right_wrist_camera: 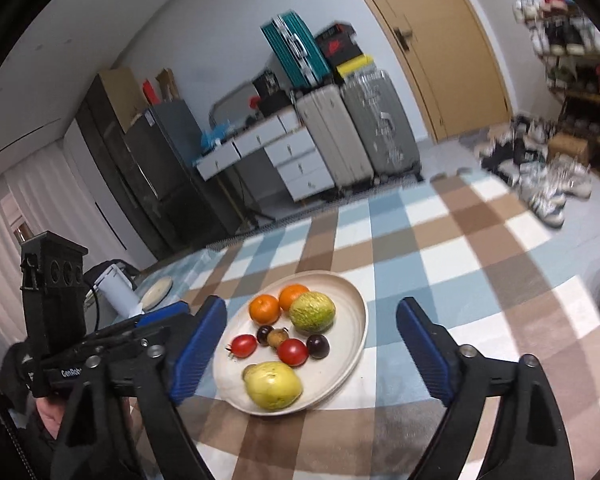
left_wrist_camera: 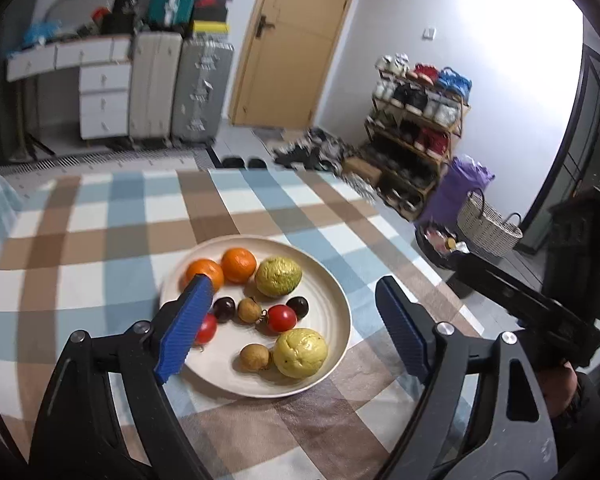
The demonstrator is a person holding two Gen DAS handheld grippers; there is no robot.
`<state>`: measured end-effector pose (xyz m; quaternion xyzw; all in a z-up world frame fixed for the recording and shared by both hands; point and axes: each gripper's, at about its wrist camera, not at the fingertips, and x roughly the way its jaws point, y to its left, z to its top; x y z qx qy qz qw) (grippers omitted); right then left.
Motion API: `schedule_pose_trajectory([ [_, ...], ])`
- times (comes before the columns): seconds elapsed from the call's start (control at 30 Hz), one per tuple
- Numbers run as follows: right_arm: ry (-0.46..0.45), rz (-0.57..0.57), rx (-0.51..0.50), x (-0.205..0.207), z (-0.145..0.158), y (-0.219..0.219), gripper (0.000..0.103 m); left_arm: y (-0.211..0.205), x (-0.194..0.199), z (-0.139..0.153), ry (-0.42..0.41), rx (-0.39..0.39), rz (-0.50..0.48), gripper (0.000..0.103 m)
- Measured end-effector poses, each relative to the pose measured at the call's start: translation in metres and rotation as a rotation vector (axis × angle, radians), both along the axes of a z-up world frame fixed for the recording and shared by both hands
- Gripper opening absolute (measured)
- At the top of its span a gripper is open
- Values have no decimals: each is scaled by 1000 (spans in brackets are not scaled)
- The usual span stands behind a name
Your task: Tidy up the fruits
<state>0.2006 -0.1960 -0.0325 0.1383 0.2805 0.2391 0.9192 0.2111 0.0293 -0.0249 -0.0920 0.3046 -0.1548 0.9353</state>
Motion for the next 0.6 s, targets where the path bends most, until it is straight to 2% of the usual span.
schedule_pose_trajectory([
  [0.1, -77, -11, -19, -26, 20, 0, 102, -2, -26, 18, -59, 39, 56, 85],
  [0.17, -114, -10, -34, -40, 30, 2, 103, -3, -41, 28, -96, 60, 82, 94],
  [0.2, -131, -4, -41, -48, 36, 4, 103, -4, -50, 34, -123, 72, 102, 103],
  [0.3, -167, 10, -54, -66, 47, 9, 103, -6, -79, 52, -199, 96, 142, 102],
  [0.4, -205, 17, -76, -84, 55, 15, 103, -5, -101, 60, -241, 121, 190, 103],
  [0.6, -254, 28, -115, -113, 58, 28, 103, 3, -135, 60, -278, 125, 274, 103],
])
